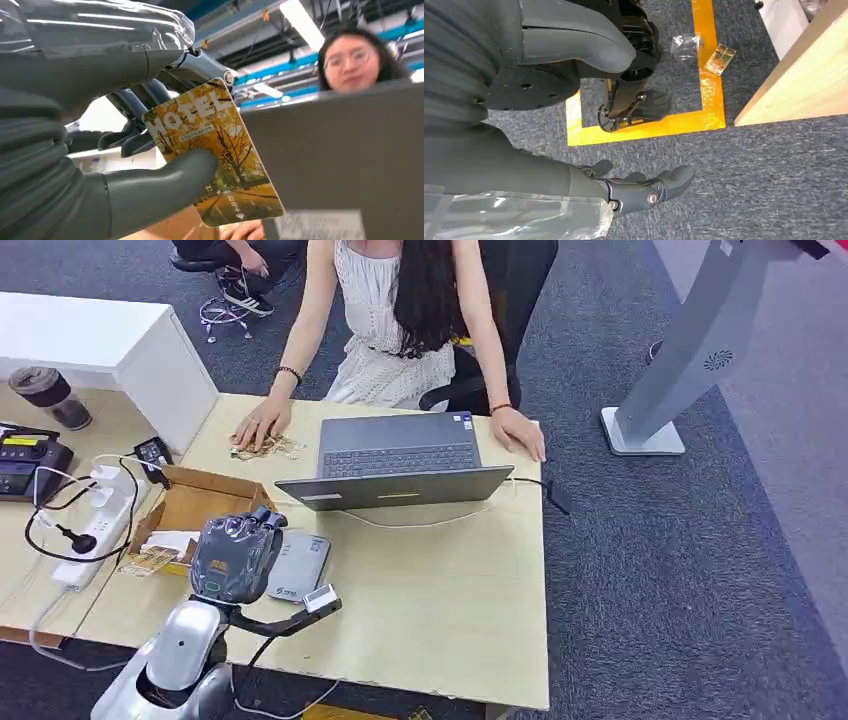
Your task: Pass the card to the sensor for recognition and then transmit it.
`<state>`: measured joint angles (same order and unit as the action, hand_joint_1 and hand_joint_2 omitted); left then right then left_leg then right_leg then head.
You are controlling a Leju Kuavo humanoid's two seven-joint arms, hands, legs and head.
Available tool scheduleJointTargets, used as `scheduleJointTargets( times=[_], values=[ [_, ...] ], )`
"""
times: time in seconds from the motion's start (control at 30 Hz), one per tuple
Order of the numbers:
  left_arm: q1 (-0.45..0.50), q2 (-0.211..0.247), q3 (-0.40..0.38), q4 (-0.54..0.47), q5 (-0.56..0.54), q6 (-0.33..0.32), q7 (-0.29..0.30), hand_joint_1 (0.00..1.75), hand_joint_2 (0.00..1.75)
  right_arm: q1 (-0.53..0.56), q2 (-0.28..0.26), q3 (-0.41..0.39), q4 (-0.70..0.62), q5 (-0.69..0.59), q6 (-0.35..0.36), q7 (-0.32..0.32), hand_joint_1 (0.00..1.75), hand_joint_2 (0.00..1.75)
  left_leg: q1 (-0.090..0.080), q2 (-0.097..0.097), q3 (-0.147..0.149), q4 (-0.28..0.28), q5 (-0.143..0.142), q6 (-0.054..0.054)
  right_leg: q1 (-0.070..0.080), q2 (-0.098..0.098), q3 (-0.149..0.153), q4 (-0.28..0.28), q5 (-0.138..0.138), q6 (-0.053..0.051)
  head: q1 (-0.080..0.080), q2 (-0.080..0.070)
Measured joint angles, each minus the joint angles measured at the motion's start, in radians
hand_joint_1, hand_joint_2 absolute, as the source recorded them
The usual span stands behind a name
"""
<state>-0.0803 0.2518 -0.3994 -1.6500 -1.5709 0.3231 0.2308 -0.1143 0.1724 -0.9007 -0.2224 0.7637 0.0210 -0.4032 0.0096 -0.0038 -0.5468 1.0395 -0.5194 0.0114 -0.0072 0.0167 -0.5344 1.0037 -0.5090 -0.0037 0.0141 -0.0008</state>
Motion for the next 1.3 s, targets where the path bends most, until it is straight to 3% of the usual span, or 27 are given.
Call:
scheduleJointTargets(
  times=[0.43,0.83,1.0,1.3],
  values=[
    [-0.043,-0.051,-0.005,0.170,0.000,-0.010,-0.031,1.75,1.75,-0.005,0.000,0.001,0.000,0.014,0.000,0.013,0.00,1.75,0.000,0.000,0.000,0.000,0.000,0.000,0.000,0.000,0.000,0.000,0.000,0.000,-0.001,0.000],
    [-0.059,-0.077,-0.006,0.241,0.000,-0.038,-0.040,1.75,1.75,-0.007,0.000,0.002,0.000,0.014,-0.001,0.016,0.00,1.75,0.000,0.000,0.000,0.000,0.000,0.000,0.000,0.000,0.000,0.000,0.000,0.000,-0.001,0.000],
    [-0.068,-0.078,-0.006,0.284,0.000,-0.096,0.009,1.75,1.75,-0.007,0.000,0.003,0.000,0.021,-0.001,0.020,0.00,1.75,0.000,0.000,0.000,0.000,0.000,0.000,0.000,0.000,0.000,0.000,0.000,0.000,-0.001,0.000],
    [-0.097,-0.081,-0.006,0.352,0.000,-0.132,0.056,1.75,1.75,-0.008,0.000,0.004,0.000,0.030,-0.001,0.030,0.00,1.75,0.000,0.000,0.000,0.000,0.000,0.000,0.000,0.000,0.000,0.000,0.000,0.000,0.000,0.000]
  ],
)
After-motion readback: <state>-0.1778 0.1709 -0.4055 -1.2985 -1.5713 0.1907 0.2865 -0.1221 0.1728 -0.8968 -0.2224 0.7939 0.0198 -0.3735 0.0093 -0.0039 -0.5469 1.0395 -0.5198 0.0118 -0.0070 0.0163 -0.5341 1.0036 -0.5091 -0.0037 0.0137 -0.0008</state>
